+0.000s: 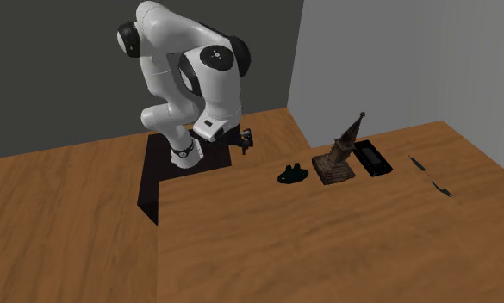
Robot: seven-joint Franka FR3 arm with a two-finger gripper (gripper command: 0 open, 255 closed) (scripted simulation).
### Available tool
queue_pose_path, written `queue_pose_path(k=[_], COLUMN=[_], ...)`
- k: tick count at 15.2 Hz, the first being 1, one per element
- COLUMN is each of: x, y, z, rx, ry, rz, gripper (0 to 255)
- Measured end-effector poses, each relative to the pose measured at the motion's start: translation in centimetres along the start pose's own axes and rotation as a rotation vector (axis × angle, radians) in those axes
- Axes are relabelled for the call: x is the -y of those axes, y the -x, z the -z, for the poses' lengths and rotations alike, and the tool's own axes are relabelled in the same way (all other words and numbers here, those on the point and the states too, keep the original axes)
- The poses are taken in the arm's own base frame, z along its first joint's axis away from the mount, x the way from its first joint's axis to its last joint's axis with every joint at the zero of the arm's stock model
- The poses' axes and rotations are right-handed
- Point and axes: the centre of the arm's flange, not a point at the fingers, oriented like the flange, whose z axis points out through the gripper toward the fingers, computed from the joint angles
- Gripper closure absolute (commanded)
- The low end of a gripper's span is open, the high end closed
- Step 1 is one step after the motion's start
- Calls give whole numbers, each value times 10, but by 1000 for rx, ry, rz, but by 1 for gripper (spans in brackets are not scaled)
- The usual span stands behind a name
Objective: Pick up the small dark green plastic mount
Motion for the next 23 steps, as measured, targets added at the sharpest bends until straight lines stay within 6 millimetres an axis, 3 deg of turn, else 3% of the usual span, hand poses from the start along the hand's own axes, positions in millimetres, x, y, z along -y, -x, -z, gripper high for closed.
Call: queue_pose_path(k=[15,17,23], x=[192,202,206], y=[-54,-59,-64], z=[13,13,-17], rx=[-37,-40,-41], ry=[15,16,16], rz=[1,-1,-3], gripper=[0,0,0])
